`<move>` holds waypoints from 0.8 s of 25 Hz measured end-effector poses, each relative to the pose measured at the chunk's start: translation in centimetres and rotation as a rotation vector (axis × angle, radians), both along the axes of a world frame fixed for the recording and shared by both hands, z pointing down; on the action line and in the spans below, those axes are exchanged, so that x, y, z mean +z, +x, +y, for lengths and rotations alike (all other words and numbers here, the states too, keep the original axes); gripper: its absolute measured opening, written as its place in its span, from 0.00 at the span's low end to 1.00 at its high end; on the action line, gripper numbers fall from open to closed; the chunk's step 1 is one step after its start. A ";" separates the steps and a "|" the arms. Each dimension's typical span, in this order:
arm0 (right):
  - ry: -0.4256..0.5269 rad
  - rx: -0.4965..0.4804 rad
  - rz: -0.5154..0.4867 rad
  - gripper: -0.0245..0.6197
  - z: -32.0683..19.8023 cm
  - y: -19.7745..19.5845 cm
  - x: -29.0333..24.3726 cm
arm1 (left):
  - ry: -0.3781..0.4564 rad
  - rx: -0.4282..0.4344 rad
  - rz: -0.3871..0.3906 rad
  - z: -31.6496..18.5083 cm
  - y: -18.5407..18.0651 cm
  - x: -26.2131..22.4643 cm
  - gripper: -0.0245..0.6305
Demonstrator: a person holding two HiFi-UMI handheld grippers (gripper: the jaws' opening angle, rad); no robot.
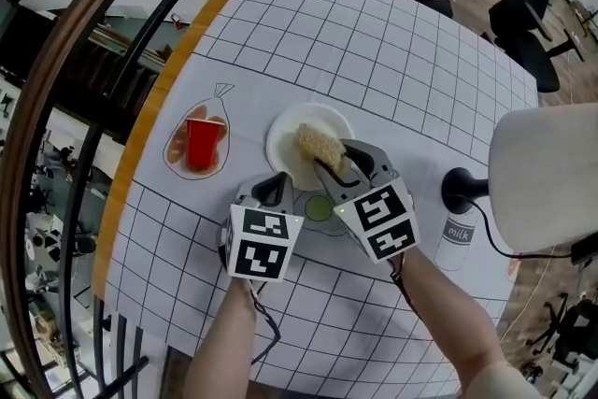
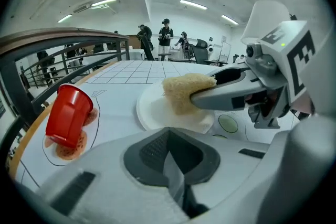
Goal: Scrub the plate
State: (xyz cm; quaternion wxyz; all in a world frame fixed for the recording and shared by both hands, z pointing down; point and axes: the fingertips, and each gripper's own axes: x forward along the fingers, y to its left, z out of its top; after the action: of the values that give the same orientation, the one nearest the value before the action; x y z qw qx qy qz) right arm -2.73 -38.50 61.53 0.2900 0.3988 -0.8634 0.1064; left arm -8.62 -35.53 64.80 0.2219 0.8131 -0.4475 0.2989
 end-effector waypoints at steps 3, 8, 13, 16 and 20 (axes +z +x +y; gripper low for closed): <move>0.016 0.090 0.016 0.31 -1.4 3.3 -0.4 | 0.000 -0.002 -0.004 0.0 -0.1 0.0 0.06; 0.114 0.145 -0.030 0.31 -1.3 4.2 -3.8 | -0.015 -0.006 -0.009 0.0 -0.1 0.2 0.06; 0.149 -0.015 -0.087 0.31 3.3 -1.7 -5.8 | -0.022 -0.005 -0.011 0.0 0.0 0.2 0.06; 0.072 -0.019 -0.084 0.31 4.9 -3.1 -3.4 | -0.025 -0.004 -0.012 0.0 0.1 0.3 0.06; 0.002 0.062 -0.109 0.31 4.8 -1.9 -1.2 | -0.022 -0.009 -0.024 0.0 0.1 0.4 0.06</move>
State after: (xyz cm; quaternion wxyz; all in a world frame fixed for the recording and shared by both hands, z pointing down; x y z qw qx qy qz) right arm -4.65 -33.69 60.29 0.2389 0.4194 -0.8652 0.1362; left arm -8.51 -35.55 65.20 0.2269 0.8049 -0.4505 0.3125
